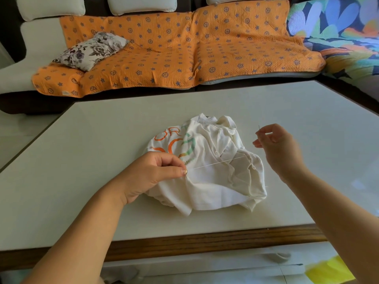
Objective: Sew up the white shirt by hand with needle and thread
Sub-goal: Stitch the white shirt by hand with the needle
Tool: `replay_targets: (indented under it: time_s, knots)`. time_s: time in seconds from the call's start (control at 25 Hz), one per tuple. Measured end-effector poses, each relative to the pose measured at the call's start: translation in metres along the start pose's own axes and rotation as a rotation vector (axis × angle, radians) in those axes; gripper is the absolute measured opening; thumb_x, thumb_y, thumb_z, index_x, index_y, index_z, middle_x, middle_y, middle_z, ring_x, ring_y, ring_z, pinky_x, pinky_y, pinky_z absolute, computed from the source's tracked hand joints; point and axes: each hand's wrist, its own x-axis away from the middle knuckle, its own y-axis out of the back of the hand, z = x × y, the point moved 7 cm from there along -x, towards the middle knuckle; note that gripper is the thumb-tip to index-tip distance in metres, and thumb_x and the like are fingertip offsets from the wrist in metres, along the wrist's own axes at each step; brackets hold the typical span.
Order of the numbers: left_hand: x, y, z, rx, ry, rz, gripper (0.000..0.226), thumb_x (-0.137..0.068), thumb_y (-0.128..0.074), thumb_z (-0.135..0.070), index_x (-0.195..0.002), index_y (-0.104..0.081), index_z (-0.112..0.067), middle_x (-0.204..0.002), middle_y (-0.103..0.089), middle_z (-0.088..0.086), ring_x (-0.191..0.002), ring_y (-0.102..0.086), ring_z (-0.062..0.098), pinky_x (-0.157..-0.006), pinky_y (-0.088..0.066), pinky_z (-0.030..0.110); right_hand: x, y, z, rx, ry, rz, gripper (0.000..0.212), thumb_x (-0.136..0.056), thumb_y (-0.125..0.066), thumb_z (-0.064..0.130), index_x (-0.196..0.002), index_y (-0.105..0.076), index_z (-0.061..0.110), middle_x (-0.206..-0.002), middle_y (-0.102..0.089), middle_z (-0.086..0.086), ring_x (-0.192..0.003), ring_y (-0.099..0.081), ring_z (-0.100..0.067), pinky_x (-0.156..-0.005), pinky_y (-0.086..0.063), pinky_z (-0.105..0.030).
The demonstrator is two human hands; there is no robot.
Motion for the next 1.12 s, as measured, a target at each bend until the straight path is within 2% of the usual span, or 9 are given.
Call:
replay_targets:
  time_s: [0.2, 0.32, 0.44, 0.52, 0.6, 0.8, 0.92, 1.04, 1.12]
  knots:
    - [0.002, 0.003, -0.003, 0.074, -0.014, -0.012, 0.016, -0.061, -0.076, -0.032, -0.072, -0.076, -0.02, -0.076, -0.067, -0.009, -0.077, -0.061, 0.002, -0.073, -0.043, 0.01, -0.009, 0.003, -0.013, 0.177, 0.014, 0.03, 0.012, -0.099, -0.048, 0.028, -0.093, -0.059, 0.029, -0.083, -0.068, 0.006, -0.081, -0.062, -0.017, -0.056, -0.039, -0.025]
    - [0.003, 0.008, 0.0, 0.155, 0.013, -0.023, 0.023, -0.056, -0.074, -0.036, -0.072, -0.075, -0.019, -0.077, -0.067, -0.005, -0.079, -0.061, 0.009, -0.077, -0.043, 0.022, -0.012, 0.006, -0.019, 0.26, 0.018, 0.027, 0.012, -0.099, -0.049, 0.028, -0.093, -0.059, 0.03, -0.085, -0.068, 0.003, -0.08, -0.062, -0.021, -0.055, -0.038, -0.025]
    - [0.003, 0.014, 0.0, 0.325, 0.028, -0.064, 0.017, -0.055, -0.075, -0.029, -0.068, -0.072, -0.018, -0.072, -0.065, 0.0, -0.069, -0.062, 0.011, -0.064, -0.049, 0.02, -0.014, 0.009, -0.024, 0.285, 0.019, 0.021, 0.011, -0.098, -0.05, 0.027, -0.093, -0.06, 0.03, -0.086, -0.069, 0.001, -0.074, -0.06, -0.02, -0.054, -0.039, -0.025]
    - [0.003, 0.017, -0.003, 0.421, 0.014, -0.096, 0.005, -0.059, -0.072, -0.018, -0.064, -0.07, -0.017, -0.065, -0.063, 0.0, -0.062, -0.061, 0.01, -0.057, -0.049, 0.017, -0.016, 0.011, -0.029, 0.298, 0.013, 0.016, 0.012, -0.098, -0.05, 0.027, -0.093, -0.061, 0.029, -0.087, -0.069, 0.001, -0.071, -0.059, -0.018, -0.053, -0.038, -0.024]
    - [0.004, 0.017, -0.005, 0.465, 0.006, -0.114, 0.01, -0.068, -0.063, -0.014, -0.061, -0.069, -0.016, -0.06, -0.061, -0.001, -0.057, -0.059, 0.009, -0.053, -0.047, 0.016, -0.015, 0.012, -0.033, 0.32, 0.008, 0.015, 0.013, -0.098, -0.05, 0.027, -0.094, -0.062, 0.028, -0.088, -0.07, 0.001, -0.072, -0.059, -0.02, -0.052, -0.036, -0.024]
    - [0.003, 0.015, -0.005, 0.478, 0.01, -0.116, 0.015, -0.07, -0.058, -0.014, -0.06, -0.069, -0.016, -0.059, -0.061, -0.001, -0.056, -0.06, 0.009, -0.053, -0.048, 0.015, -0.015, 0.013, -0.037, 0.332, 0.028, -0.002, 0.013, -0.098, -0.051, 0.024, -0.094, -0.064, 0.025, -0.087, -0.07, -0.002, -0.078, -0.061, -0.025, -0.056, -0.038, -0.026]
    - [0.004, 0.02, -0.002, 0.47, 0.026, -0.119, 0.002, -0.063, -0.069, -0.015, -0.063, -0.07, -0.016, -0.062, -0.064, 0.0, -0.059, -0.062, 0.01, -0.055, -0.049, 0.016, -0.016, 0.015, -0.036, 0.341, 0.039, -0.01, 0.015, -0.098, -0.051, 0.024, -0.098, -0.066, 0.021, -0.088, -0.071, -0.003, -0.078, -0.06, -0.026, -0.059, -0.038, -0.028]
    - [0.006, 0.025, 0.004, 0.4, 0.062, -0.102, 0.019, -0.051, -0.076, -0.027, -0.066, -0.071, -0.017, -0.068, -0.068, 0.003, -0.063, -0.065, 0.013, -0.056, -0.05, 0.017, -0.017, 0.016, -0.037, 0.36, 0.033, -0.011, 0.016, -0.099, -0.051, 0.023, -0.099, -0.066, 0.019, -0.088, -0.071, -0.004, -0.077, -0.059, -0.026, -0.055, -0.035, -0.025]
    - [0.006, 0.026, 0.005, 0.373, 0.067, -0.099, 0.02, -0.052, -0.077, -0.028, -0.068, -0.073, -0.017, -0.073, -0.07, 0.004, -0.067, -0.067, 0.014, -0.059, -0.052, 0.018, -0.014, 0.015, -0.032, 0.365, 0.028, -0.012, 0.016, -0.099, -0.05, 0.024, -0.099, -0.065, 0.02, -0.09, -0.072, -0.006, -0.076, -0.059, -0.026, -0.055, -0.036, -0.026]
